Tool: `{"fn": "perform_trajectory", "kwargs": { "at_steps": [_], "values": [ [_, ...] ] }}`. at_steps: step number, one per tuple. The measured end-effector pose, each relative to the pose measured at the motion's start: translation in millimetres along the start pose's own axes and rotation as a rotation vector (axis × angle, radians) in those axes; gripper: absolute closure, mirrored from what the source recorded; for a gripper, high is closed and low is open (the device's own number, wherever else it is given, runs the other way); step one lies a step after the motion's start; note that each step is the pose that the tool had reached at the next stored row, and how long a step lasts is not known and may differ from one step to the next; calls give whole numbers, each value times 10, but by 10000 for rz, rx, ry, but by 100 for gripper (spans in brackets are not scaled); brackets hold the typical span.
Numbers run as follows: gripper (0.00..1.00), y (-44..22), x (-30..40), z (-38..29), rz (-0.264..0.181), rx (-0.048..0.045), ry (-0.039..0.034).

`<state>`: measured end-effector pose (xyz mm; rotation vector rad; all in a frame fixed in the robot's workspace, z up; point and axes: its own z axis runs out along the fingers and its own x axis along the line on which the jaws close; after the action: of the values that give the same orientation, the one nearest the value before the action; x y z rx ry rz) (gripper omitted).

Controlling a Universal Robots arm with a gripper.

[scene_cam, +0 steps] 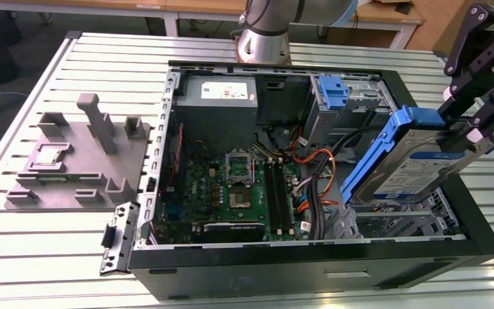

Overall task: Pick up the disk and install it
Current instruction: 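Pick up the disk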

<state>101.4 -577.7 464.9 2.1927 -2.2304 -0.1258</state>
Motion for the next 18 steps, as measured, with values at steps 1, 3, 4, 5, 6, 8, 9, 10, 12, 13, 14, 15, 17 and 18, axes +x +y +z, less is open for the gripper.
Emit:
{"fn": "perform_trajectory", "kwargs": {
  "at_steps": [1,3,4,5,6,8,9,10,12,13,14,15,17,18],
  "values": [
    [65,-11,0,2,-11,-1,1],
    [65,-33,0,8,-30,-2,2],
    [65,-43,0,10,-39,-2,2],
    [65,-53,0,12,-45,-2,4],
    [65,-63,0,15,-51,-2,3],
    [65,-85,0,18,-58,-3,2],
    [65,-95,0,20,-59,-3,3],
    [65,-99,-1,20,-59,-3,4],
    [65,-100,-1,20,-58,-3,5],
    [65,-101,0,21,-58,-3,4],
    [65,-101,0,21,-59,-3,4],
    [65,-102,0,21,-59,-3,4],
    [65,-109,0,22,-61,-3,3],
    [65,-113,0,23,-60,-3,2]
  ]
}}
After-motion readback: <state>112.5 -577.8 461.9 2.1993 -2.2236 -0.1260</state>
